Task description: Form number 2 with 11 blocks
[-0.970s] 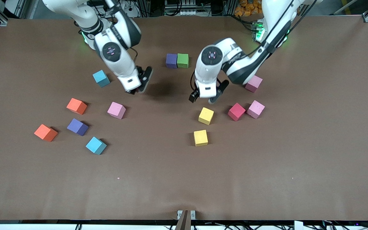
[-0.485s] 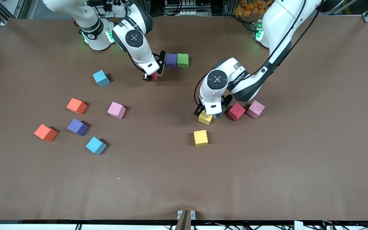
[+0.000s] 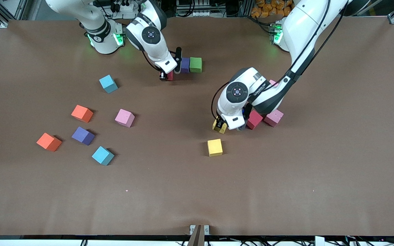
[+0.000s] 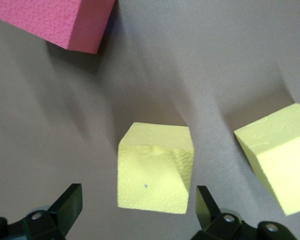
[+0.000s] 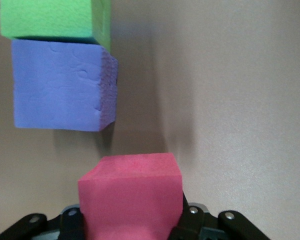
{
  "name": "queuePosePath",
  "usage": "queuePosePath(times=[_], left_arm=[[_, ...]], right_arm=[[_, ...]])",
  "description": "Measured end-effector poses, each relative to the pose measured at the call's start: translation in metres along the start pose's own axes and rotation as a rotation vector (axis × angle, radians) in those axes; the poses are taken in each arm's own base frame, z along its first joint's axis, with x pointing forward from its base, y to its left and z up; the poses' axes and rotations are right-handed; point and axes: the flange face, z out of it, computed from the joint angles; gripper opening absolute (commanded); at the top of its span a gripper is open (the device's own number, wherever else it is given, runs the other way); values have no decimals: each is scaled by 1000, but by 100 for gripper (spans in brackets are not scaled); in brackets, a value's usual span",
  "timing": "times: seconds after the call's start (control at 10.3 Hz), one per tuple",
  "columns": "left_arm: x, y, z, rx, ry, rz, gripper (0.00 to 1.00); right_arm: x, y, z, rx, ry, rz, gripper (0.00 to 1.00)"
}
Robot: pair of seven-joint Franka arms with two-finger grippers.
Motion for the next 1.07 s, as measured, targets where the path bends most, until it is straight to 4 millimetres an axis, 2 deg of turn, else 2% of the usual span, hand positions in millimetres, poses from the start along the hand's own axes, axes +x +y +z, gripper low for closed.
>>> queuePosePath(times=[0.29,0.58,1.07], left_arm=[[-6,1,13,16,-5,-12,100],[-1,5,28,25,22,-21,100],[2,7,30,18,43,-14,100]], right_arm=[[-1,1,0,5,-2,3,33],[-7,2,-2,43,-30,19,32],[-2,-6,-7,111,15,-29,30]])
